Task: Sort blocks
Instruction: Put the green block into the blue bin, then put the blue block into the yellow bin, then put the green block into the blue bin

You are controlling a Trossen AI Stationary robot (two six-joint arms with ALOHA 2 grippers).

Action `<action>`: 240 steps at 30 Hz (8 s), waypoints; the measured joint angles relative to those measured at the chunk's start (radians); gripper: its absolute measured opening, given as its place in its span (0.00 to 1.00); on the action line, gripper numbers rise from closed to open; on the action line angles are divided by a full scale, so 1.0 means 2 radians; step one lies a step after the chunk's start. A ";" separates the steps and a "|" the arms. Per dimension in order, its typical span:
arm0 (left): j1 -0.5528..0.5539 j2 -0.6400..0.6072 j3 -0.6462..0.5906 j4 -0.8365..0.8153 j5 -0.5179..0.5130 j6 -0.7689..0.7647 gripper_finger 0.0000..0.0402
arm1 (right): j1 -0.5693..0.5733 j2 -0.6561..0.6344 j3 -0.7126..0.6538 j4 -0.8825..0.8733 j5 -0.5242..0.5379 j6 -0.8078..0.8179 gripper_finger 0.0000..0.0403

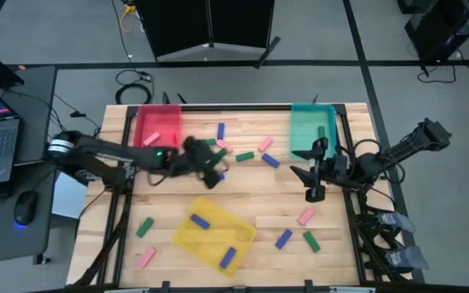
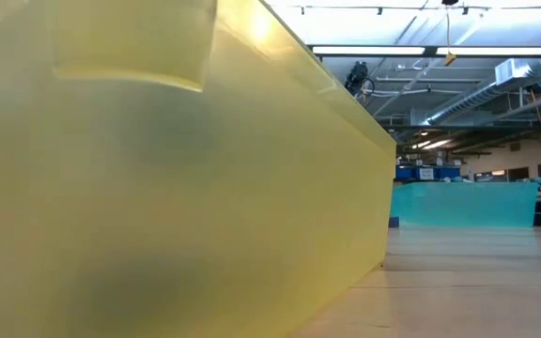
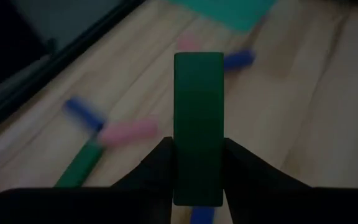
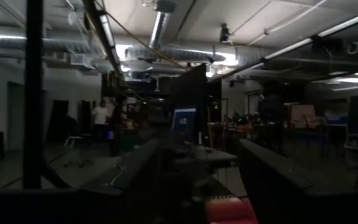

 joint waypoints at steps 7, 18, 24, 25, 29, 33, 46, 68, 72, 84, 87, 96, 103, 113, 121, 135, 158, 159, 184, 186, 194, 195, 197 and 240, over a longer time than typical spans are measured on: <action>0.085 0.157 0.123 0.124 0.108 0.056 0.26 | 0.041 0.000 0.000 0.063 0.007 -0.052 0.55; 0.139 0.420 0.455 0.115 0.216 0.051 0.26 | 0.072 0.000 0.000 0.109 0.004 -0.095 0.55; 0.146 0.528 0.607 0.100 0.229 0.022 0.26 | 0.072 0.001 0.000 0.108 0.005 -0.093 0.55; 0.147 0.546 0.630 0.101 0.229 0.013 0.26 | 0.072 0.001 0.000 0.108 0.005 -0.093 0.55; 0.152 0.609 0.705 0.099 0.235 -0.019 0.26 | 0.072 0.001 0.000 0.108 0.005 -0.091 0.55; 0.159 0.615 0.680 0.117 0.247 -0.054 0.26 | 0.075 0.002 0.000 0.108 0.007 -0.091 0.55; 0.152 0.593 0.678 0.150 0.302 -0.002 0.81 | 0.078 0.002 0.000 0.108 0.010 -0.091 0.55; 0.138 0.044 0.041 0.422 0.245 0.063 0.42 | 0.027 0.042 0.017 -0.043 0.142 0.039 0.55; 0.108 -0.068 -0.053 0.421 0.196 0.074 0.42 | -0.033 0.082 0.071 -0.249 0.122 0.169 0.54; 0.010 -0.292 -0.203 0.334 0.027 0.079 0.42 | -0.177 0.201 0.179 -0.582 -0.056 0.342 0.58; -0.013 -0.323 -0.222 0.327 -0.001 0.081 0.42 | -0.207 0.233 0.179 -0.581 -0.090 0.341 0.59; -0.060 -0.377 -0.228 0.253 -0.066 0.084 0.42 | -0.276 0.320 0.179 -0.602 -0.152 0.327 0.66; -0.092 -0.399 -0.228 0.216 -0.109 0.084 0.42 | -0.309 0.365 0.179 -0.606 -0.163 0.306 0.69; -0.112 -0.405 -0.228 0.210 -0.118 0.088 0.42 | -0.341 0.415 0.182 -0.590 -0.201 0.284 0.66; -0.112 -0.405 -0.228 0.208 -0.120 0.084 0.42 | -0.333 0.410 0.181 -0.583 -0.206 0.283 0.38; -0.112 -0.394 -0.242 0.149 -0.122 -0.004 0.42 | -0.284 0.341 0.178 -0.508 -0.207 0.274 0.29; -0.112 -0.309 -0.255 0.132 -0.071 -0.113 0.42 | -0.064 0.509 0.380 -0.293 -0.344 0.259 0.29; -0.112 -0.306 -0.255 0.132 -0.064 -0.117 0.42 | -0.064 0.519 0.391 -0.307 -0.350 0.260 0.29; -0.176 -0.133 -0.086 -0.184 -0.030 -0.223 0.42 | -0.090 0.319 0.262 -0.316 -0.171 0.163 0.74; -0.176 -0.117 -0.081 -0.179 -0.027 -0.223 0.42 | -0.096 0.288 0.223 -0.286 -0.159 0.171 0.72; -0.206 -0.081 -0.076 -0.229 0.040 -0.286 0.42 | -0.103 0.166 0.090 -0.257 -0.103 0.211 0.71; -0.213 -0.080 -0.076 -0.245 0.049 -0.305 0.42 | -0.103 0.152 0.079 -0.256 -0.097 0.215 0.71; -0.229 -0.081 -0.076 -0.263 0.064 -0.339 0.42 | -0.104 0.131 0.060 -0.257 -0.092 0.219 0.72; -0.396 0.064 -0.099 -0.287 0.281 -0.657 0.67 | -0.105 0.106 0.029 -0.223 -0.086 0.211 0.60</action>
